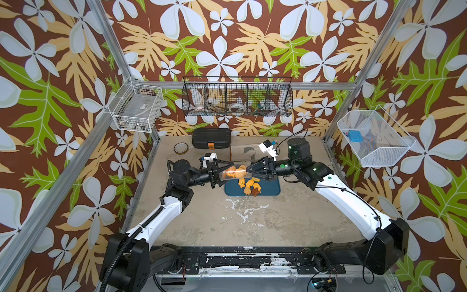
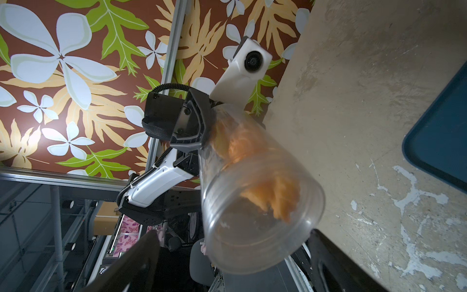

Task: Pour the cookies out of the jar
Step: Unscrew the lid from the jar.

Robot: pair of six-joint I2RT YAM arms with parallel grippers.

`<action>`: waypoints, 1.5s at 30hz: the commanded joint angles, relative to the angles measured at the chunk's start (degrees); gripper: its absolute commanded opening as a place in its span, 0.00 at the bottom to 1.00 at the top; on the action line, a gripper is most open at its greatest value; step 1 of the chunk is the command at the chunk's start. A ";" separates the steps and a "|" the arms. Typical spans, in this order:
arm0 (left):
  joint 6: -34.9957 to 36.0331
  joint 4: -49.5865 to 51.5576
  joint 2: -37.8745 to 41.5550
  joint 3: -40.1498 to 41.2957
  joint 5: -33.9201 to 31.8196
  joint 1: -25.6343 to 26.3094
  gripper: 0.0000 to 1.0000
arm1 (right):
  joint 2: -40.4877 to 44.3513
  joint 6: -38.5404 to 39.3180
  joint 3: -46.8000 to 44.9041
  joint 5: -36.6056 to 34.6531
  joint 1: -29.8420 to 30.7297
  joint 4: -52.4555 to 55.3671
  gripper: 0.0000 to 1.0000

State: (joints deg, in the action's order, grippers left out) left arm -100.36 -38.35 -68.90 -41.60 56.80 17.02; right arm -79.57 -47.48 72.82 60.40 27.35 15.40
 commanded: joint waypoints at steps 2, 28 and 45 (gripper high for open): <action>-0.44 -4.37 0.44 -0.06 0.97 0.21 0.50 | -0.93 2.87 0.87 -2.93 0.27 3.43 0.93; -0.37 -4.70 -0.05 -0.26 0.94 0.22 0.50 | 0.64 -10.16 -5.73 4.44 -0.64 -16.06 0.81; -0.69 -4.74 -0.27 -0.36 0.69 0.21 0.50 | 0.96 -8.62 -6.16 5.58 -0.93 -18.39 0.40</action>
State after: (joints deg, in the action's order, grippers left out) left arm -99.94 -40.95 -69.10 -41.52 57.63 17.23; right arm -78.87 -58.30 66.06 62.67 26.50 0.25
